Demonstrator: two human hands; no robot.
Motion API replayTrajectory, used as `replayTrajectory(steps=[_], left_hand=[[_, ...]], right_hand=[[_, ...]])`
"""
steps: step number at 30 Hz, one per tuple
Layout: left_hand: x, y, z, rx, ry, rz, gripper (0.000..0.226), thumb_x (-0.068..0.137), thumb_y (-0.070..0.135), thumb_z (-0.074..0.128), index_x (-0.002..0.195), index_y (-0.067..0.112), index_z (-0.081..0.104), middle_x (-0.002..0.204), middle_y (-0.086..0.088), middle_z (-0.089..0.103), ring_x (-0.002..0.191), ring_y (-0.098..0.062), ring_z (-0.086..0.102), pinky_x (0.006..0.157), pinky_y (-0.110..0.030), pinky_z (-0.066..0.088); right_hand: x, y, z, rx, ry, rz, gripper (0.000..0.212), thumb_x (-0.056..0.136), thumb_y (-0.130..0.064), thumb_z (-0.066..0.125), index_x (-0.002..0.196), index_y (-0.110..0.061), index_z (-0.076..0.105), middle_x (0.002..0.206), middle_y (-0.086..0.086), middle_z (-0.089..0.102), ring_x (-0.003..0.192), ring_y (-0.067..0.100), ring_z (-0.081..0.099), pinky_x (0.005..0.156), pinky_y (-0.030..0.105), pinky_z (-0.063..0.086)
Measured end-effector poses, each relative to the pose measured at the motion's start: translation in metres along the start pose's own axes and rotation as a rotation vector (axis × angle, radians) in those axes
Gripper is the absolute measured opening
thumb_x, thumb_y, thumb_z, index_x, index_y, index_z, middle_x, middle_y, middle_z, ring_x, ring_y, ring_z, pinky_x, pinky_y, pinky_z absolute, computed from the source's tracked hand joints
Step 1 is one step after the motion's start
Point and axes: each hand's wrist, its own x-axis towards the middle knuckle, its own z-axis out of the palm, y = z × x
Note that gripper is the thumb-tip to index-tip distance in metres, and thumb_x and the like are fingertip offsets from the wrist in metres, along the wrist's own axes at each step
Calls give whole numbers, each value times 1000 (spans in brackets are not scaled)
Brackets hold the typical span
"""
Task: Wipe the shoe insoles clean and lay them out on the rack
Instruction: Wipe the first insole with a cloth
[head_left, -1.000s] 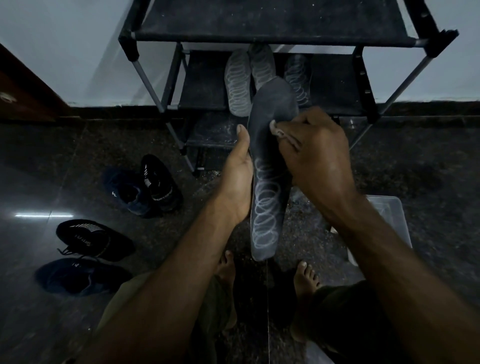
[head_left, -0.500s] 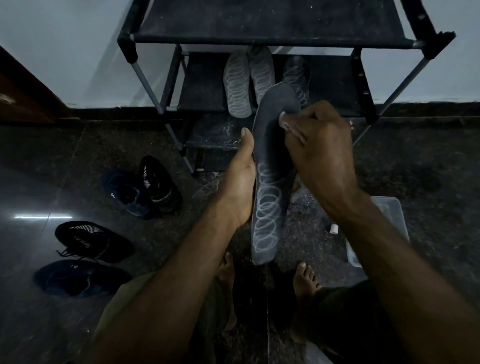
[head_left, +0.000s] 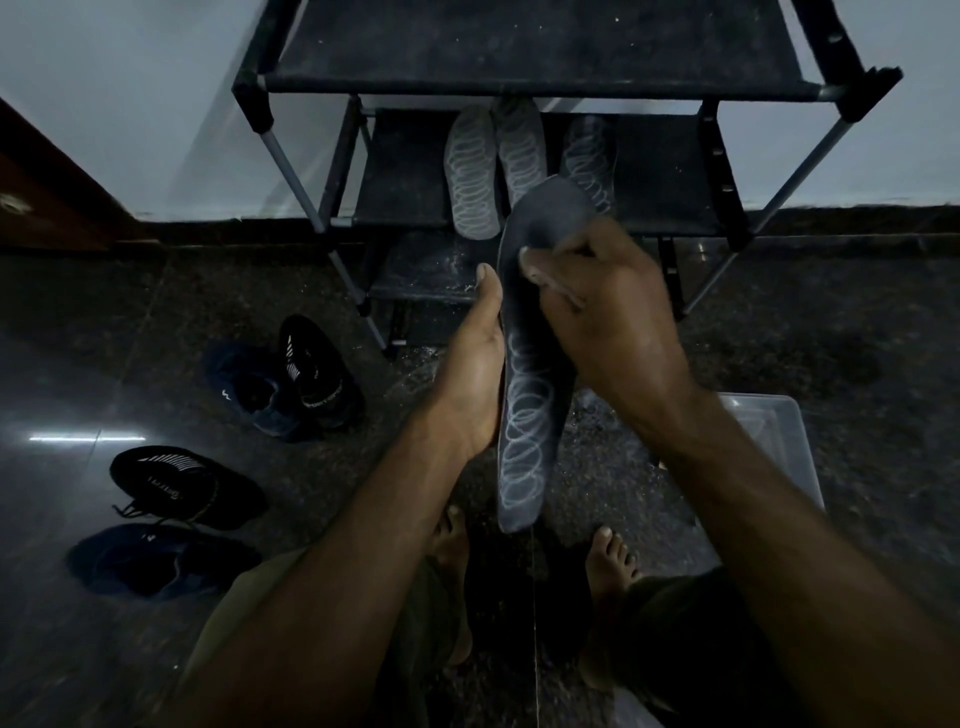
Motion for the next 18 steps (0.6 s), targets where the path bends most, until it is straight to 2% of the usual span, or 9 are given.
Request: replayTrajectory(steps=[3, 7, 10, 11, 13, 14, 16, 17, 18], left_hand=[[-1, 4, -2, -22, 13, 30, 62, 101, 57, 23, 123, 13, 61, 122, -14, 67, 113, -26, 65, 99, -40, 52], [0, 4, 0, -6, -8, 7, 64, 101, 57, 20, 116, 14, 64, 108, -8, 73, 100, -21, 70, 85, -34, 58], [0, 1, 2, 38, 1, 5, 60, 102, 55, 20, 116, 17, 64, 108, -3, 74, 101, -18, 70, 87, -32, 58], [-1, 1, 3, 41, 2, 3, 59, 101, 55, 20, 115, 17, 64, 108, -3, 73, 102, -18, 70, 90, -32, 57], [-2, 1, 3, 17, -9, 1, 59, 101, 55, 21, 116, 17, 63, 109, -7, 73, 103, -20, 69, 93, -35, 55], [-3, 2, 2, 5, -6, 8, 59, 101, 55, 21, 116, 16, 63, 110, -8, 73, 104, -21, 69, 93, -36, 55], [-2, 4, -1, -12, 12, 27, 60, 101, 55, 22, 118, 14, 63, 113, -10, 71, 108, -23, 68, 94, -37, 54], [-1, 5, -2, -19, 20, 35, 61, 101, 56, 22, 118, 13, 63, 115, -11, 71, 109, -25, 67, 94, -38, 55], [1, 6, -4, -25, 28, 43, 63, 101, 57, 22, 118, 13, 63, 114, -12, 71, 108, -25, 67, 92, -37, 55]], right_hand=[[-5, -8, 3, 14, -94, -95, 13, 89, -8, 64, 96, -2, 72, 90, 10, 59, 72, 17, 56, 58, 28, 49], [3, 9, -3, -59, 82, 34, 17, 91, -10, 61, 87, 3, 72, 88, 16, 59, 65, 24, 57, 55, 30, 49], [5, 14, -5, -95, 127, 65, 16, 91, -7, 60, 90, 4, 71, 89, 19, 58, 65, 27, 57, 55, 33, 51], [4, 11, -3, -82, 100, 56, 16, 91, -6, 59, 92, 4, 71, 91, 18, 58, 68, 25, 57, 57, 31, 52], [2, 1, -1, -23, 13, 16, 16, 91, -7, 59, 96, 3, 71, 94, 15, 59, 74, 15, 54, 63, 12, 46], [1, -3, 1, -12, -33, -23, 16, 90, -7, 60, 97, 2, 71, 94, 13, 59, 75, 15, 54, 63, 11, 45], [-2, -4, 2, -2, -82, -100, 15, 88, -5, 64, 99, -1, 73, 92, 12, 60, 75, 20, 58, 61, 27, 51], [-3, -3, 2, 38, -77, -85, 15, 88, -6, 65, 100, -3, 74, 91, 11, 61, 76, 20, 60, 62, 31, 52], [-3, -1, 0, 102, -62, -28, 15, 89, -9, 66, 101, -5, 74, 92, 9, 61, 77, 17, 60, 65, 29, 53]])
